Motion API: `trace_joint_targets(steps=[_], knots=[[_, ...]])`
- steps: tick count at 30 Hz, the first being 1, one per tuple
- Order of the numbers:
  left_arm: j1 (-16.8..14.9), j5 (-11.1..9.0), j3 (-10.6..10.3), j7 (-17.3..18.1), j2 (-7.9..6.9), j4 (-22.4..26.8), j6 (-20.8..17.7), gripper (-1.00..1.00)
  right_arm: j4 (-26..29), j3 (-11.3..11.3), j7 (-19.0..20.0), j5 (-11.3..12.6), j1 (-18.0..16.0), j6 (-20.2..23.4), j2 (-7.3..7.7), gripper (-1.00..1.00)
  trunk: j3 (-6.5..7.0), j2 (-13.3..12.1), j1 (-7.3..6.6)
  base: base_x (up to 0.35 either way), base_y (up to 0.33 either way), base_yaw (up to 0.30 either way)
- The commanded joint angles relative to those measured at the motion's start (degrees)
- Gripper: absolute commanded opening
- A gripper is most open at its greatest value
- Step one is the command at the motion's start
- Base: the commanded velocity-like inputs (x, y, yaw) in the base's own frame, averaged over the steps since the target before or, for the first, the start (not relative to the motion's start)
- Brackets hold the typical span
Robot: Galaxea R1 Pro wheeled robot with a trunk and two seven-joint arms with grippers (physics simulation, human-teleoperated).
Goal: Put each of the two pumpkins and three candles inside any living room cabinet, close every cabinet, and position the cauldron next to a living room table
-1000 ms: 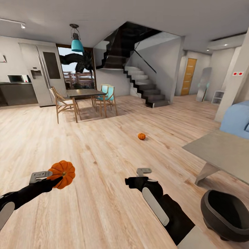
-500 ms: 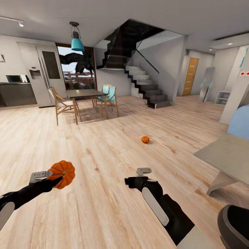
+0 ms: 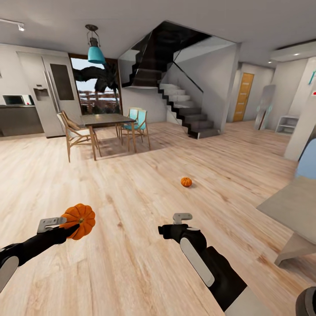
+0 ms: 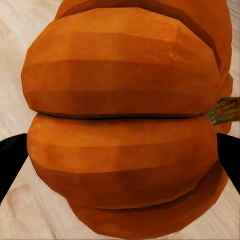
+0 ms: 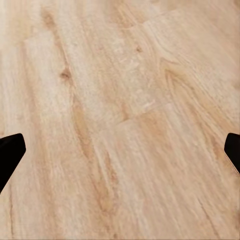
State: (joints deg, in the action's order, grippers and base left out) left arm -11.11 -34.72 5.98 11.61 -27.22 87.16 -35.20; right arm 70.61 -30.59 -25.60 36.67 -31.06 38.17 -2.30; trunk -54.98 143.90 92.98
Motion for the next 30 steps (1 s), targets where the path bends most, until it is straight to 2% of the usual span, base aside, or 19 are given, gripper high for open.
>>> trace_joint_targets(steps=[1,9,12,13,16,18,19,21,23,25,26,28,30], knots=[[-0.1,-0.4,0.1,0.2,0.01,0.1,-0.4,-1.00,0.1,-0.1,-0.6,0.6,-0.1,0.0,0.01,1.00,-0.06,0.0,0.02,0.333,0.000,0.000],[-0.1,-0.4,0.1,0.2,0.02,0.1,-0.4,-1.00,-0.7,0.1,-0.7,1.1,-0.1,-0.1,-0.12,1.00,-0.06,0.0,0.02,0.334,0.000,0.000],[-0.1,-0.4,0.1,0.2,0.05,0.1,-0.4,-1.00,-1.6,0.3,-0.7,1.1,-0.1,-1.2,-0.71,1.00,-0.06,0.0,0.02,0.334,0.000,0.000],[-0.1,-0.4,0.1,0.2,0.05,0.1,-0.4,-1.00,-1.9,0.4,-0.7,1.1,-0.1,-3.2,-0.81,1.00,-0.06,0.0,0.02,0.334,0.000,0.000],[-0.1,-0.4,0.1,0.2,0.04,0.1,-0.4,-1.00,-5.3,-0.1,-0.6,1.0,-0.1,-18.2,-0.92,1.00,-0.06,0.0,0.02,0.334,0.000,0.000],[-0.1,-0.4,0.1,0.2,0.05,0.0,-0.4,-1.00,-8.5,-1.1,-0.2,0.9,-0.1,-27.5,-0.96,1.00,-0.06,0.0,0.02,0.334,0.000,0.000],[-0.1,-0.4,0.1,0.2,0.05,0.0,-0.4,-1.00,-9.6,-2.0,-0.1,0.9,-0.1,-30.8,-0.96,1.00,-0.06,0.0,0.02,0.334,0.000,0.000],[-0.1,-0.4,0.1,0.2,0.06,0.0,-0.4,-1.00,-10.6,-3.7,0.2,0.9,-0.1,-34.9,-0.96,1.00,-0.06,0.0,0.02,0.334,0.000,0.000],[-0.1,-0.4,0.1,0.2,0.06,0.0,-0.4,-1.00,-10.6,-4.3,0.4,0.9,-0.1,-35.6,-1.01,1.00,-0.06,0.0,0.02,0.334,0.000,0.000],[-0.1,-0.4,0.1,0.2,0.04,0.0,-0.4,-1.00,-10.4,-4.5,0.5,0.9,-0.2,-33.7,-1.03,1.00,-0.06,0.0,0.02,0.334,0.000,0.000],[-0.1,-0.4,0.1,0.2,0.03,0.0,-0.4,-1.00,-9.9,-4.5,0.5,1.2,-0.2,-31.6,-1.03,1.00,-0.06,0.0,0.02,0.334,0.000,0.000],[-0.1,-0.4,0.1,0.2,0.01,0.0,-0.4,-1.00,-7.9,-4.0,0.6,2.4,-0.2,-24.3,-1.03,1.00,-0.06,0.0,0.02,0.334,0.000,0.000],[-0.1,-0.4,0.1,0.2,-0.01,0.0,-0.4,-1.00,-6.4,-2.9,1.2,4.9,-0.2,-19.9,-0.99,1.00,-0.06,0.0,0.02,0.334,0.000,0.000]])
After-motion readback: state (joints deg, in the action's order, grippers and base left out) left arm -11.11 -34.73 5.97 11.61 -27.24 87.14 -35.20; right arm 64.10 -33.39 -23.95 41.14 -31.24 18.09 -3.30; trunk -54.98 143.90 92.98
